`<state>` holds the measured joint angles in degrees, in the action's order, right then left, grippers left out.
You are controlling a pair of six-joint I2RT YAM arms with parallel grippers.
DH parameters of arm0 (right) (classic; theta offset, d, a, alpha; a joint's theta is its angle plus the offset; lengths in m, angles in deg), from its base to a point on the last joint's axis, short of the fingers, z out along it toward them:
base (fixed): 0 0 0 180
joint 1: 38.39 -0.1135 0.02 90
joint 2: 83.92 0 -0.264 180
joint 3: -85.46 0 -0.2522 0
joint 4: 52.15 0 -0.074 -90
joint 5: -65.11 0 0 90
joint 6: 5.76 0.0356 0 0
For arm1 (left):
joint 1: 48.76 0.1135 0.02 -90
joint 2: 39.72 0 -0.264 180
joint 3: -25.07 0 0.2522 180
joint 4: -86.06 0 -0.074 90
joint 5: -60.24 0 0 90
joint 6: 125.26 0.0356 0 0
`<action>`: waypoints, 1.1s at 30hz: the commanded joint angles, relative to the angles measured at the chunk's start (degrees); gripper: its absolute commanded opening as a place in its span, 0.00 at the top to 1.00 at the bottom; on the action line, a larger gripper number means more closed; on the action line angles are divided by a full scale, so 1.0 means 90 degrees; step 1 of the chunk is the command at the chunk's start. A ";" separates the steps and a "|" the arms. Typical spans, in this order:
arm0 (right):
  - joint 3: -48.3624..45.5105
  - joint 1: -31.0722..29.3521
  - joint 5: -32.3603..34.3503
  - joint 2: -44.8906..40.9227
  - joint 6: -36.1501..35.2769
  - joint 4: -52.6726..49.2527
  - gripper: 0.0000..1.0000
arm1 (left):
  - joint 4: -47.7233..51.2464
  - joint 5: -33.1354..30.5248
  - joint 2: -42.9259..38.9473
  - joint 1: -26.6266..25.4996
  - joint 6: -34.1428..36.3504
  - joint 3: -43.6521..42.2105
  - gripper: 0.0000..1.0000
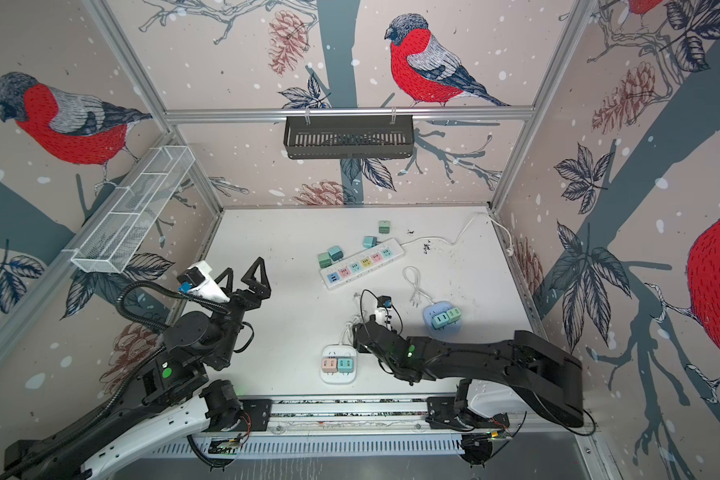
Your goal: Insert the plug
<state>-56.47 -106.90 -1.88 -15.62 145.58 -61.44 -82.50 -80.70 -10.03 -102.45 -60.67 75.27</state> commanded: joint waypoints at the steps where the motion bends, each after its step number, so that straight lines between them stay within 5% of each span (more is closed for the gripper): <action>1: -0.0706 -0.0281 0.0138 -0.0840 -0.0111 -0.0571 0.36 | -0.0070 -0.0025 -0.0008 0.0009 -0.0009 0.0026 0.03; 6: -0.1324 -0.1119 0.0172 -0.1297 -0.0556 0.0081 0.40 | -0.0015 -0.0123 -0.0028 0.0009 -0.0008 0.0037 0.03; 14: -0.0919 -0.2205 0.0357 -0.0063 -0.1394 0.1110 0.41 | -0.0058 -0.0229 -0.0077 0.0009 0.0068 0.0012 0.03; 26: 0.0133 -0.2092 0.0198 0.2333 -0.2226 0.2630 0.37 | -0.0075 -0.0172 -0.0077 0.0009 0.0135 -0.0004 0.03; 33: 0.1566 -0.1294 -0.0401 0.4273 -0.2617 0.3221 0.44 | -0.0014 -0.0176 -0.0224 0.0009 0.0112 -0.0021 0.03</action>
<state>-45.12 -120.38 -1.36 18.91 124.49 -32.92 -82.40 -81.18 -11.52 -102.45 -59.31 75.21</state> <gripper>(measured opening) 0.561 0.973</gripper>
